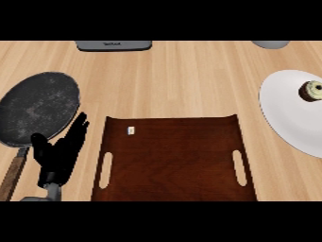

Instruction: Pick the cupcake from the tray and place it in the plate

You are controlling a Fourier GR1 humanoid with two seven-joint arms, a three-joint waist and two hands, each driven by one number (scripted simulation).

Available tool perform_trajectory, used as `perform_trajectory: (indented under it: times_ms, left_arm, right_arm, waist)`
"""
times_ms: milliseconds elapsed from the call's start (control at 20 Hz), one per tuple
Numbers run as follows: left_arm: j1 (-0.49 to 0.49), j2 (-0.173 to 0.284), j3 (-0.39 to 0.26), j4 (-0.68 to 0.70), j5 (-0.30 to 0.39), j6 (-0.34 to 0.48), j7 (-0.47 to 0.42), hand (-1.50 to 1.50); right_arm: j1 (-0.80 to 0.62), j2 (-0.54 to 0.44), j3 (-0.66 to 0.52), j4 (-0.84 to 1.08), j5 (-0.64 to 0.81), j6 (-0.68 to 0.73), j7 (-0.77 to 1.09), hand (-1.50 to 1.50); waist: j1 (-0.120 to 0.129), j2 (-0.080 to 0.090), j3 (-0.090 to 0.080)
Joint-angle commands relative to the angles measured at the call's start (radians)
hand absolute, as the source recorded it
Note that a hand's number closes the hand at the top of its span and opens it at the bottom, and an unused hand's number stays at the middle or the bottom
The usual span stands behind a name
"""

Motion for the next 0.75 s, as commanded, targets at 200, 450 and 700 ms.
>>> perform_trajectory:
  times_ms: [200,450,700]
  left_arm:
    - [0.055,-0.012,-0.004,0.009,-0.010,-0.016,0.000,0.00]
    - [-0.011,-0.049,-0.006,0.048,-0.025,0.004,0.033,0.00]
    - [0.014,-0.063,-0.016,0.038,-0.062,0.009,0.022,0.00]
  right_arm:
    - [0.339,0.123,0.055,-0.336,0.014,0.063,0.022,-1.50]
    - [0.466,0.182,0.098,-0.520,0.060,0.052,0.100,-1.50]
    - [0.499,0.250,0.105,-0.558,0.085,0.025,0.093,-1.50]
  waist:
    - [0.005,0.010,-0.006]
    - [0.005,0.012,-0.006]
    - [0.012,0.013,-0.005]
